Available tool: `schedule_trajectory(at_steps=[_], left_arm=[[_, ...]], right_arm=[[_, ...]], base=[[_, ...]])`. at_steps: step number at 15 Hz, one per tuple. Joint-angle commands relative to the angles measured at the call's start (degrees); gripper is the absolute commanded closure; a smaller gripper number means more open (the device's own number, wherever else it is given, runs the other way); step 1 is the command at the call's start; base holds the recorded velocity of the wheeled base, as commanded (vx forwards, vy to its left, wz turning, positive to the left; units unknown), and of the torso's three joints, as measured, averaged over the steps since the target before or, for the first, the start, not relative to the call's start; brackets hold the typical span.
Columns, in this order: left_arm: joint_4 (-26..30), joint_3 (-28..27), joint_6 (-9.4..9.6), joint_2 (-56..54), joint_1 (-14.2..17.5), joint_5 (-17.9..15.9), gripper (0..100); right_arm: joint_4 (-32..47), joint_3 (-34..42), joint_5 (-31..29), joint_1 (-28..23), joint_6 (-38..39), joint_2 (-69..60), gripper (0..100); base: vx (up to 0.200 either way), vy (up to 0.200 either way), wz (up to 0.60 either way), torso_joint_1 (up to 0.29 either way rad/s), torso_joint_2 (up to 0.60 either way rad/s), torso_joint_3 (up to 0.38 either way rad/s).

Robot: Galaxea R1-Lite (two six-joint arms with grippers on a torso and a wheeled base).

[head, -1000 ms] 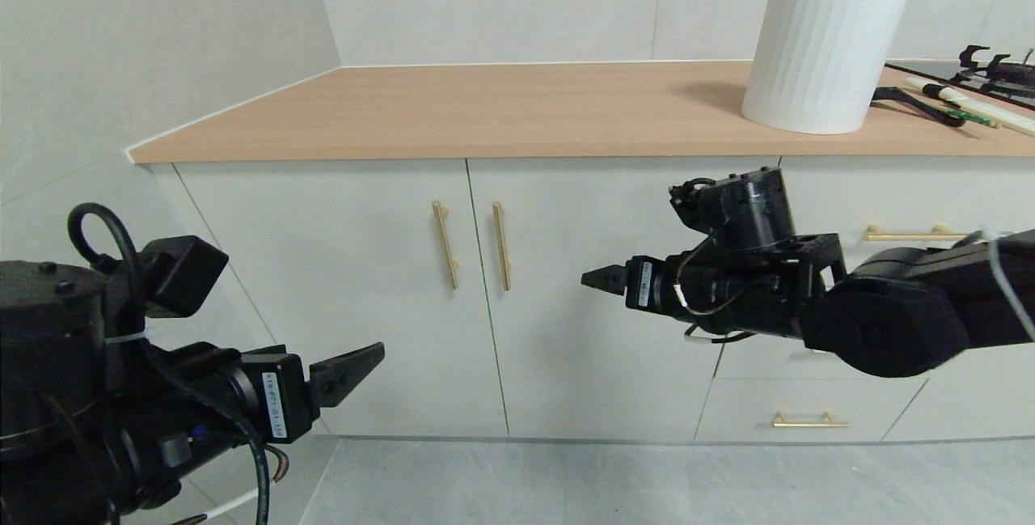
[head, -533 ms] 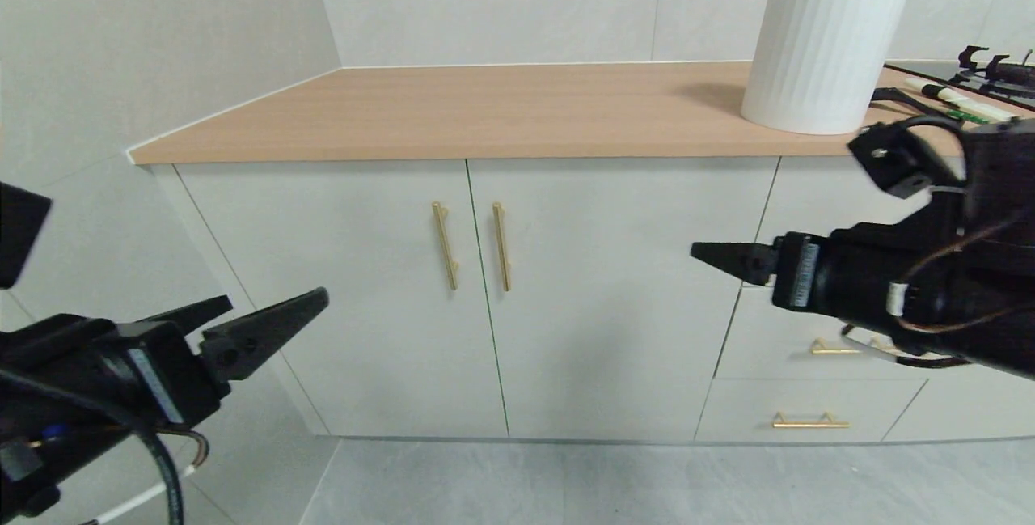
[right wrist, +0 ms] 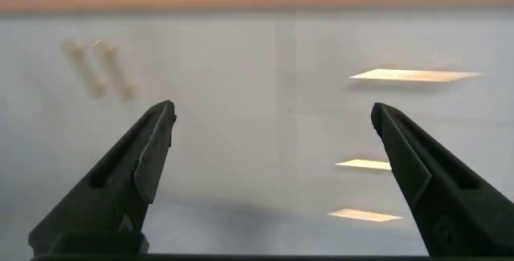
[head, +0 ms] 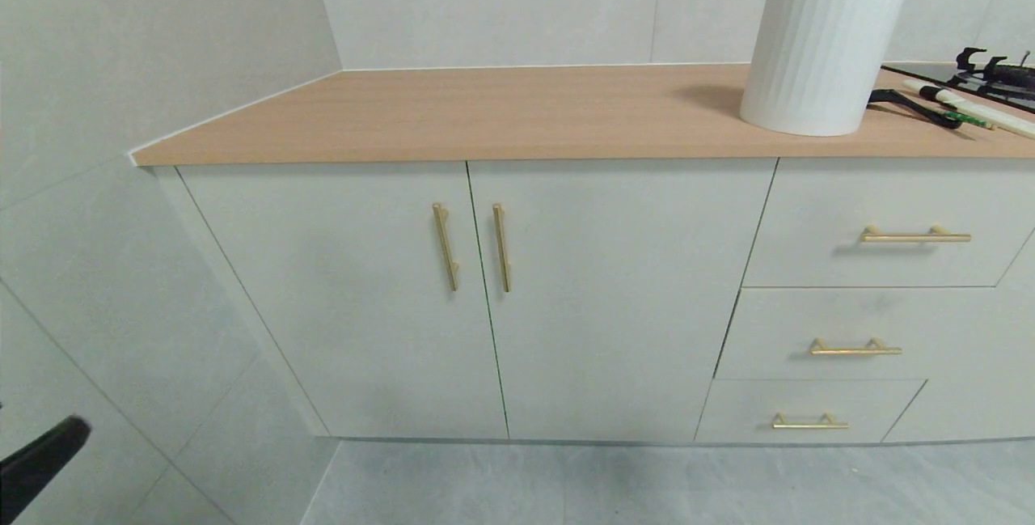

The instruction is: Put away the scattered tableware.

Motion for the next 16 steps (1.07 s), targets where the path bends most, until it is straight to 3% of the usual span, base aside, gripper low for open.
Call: schedule_trajectory(at_steps=[1,4,6,7,8,10,11,13,16], left_arm=[[7.7,0.7,1.54,-16.0,5.2,-1.3,0],[9.8,0.9,4.53,-23.7,9.1,-5.2,0],[9.3,1.8,4.97,-23.7,11.5,-4.4,0],[9.3,1.9,5.67,-23.7,12.5,-4.0,0],[9.3,1.9,6.81,-23.7,13.5,-3.6,0],[10.2,2.6,8.05,-27.8,19.3,-4.5,0],[11.1,4.4,8.22,-29.3,20.0,-5.9,0],[9.3,11.1,8.75,-29.3,20.0,-2.3,0],[5.3,19.3,11.39,-29.3,20.0,-3.4,0]], right_arm=[[12.1,2.1,-0.4,-9.7,-8.1,-24.8,0],[16.0,3.9,-2.7,-13.2,-7.5,-28.7,0],[14.1,5.6,-6.1,-14.3,-7.8,-28.9,0],[13.9,6.1,-5.3,-18.9,-8.1,-31.3,0],[14.3,7.3,-2.9,-20.4,-8.2,-33.0,0],[14.1,8.9,-4.8,-20.0,-7.8,-33.9,0],[14.1,10.0,-4.9,-19.9,-7.7,-34.3,0],[13.8,17.8,-3.9,-19.8,-7.6,-34.3,0],[5.2,29.2,4.4,-19.8,-5.2,-34.3,0]], base=[[0.0,0.0,0.0,0.0,0.0,0.0],[0.0,0.0,0.0,0.0,0.0,0.0],[0.0,0.0,0.0,0.0,0.0,0.0],[0.0,0.0,0.0,0.0,0.0,0.0],[0.0,0.0,0.0,0.0,0.0,0.0],[0.0,0.0,0.0,0.0,0.0,0.0],[0.0,0.0,0.0,0.0,0.0,0.0],[0.0,0.0,0.0,0.0,0.0,0.0],[0.0,0.0,0.0,0.0,0.0,0.0]])
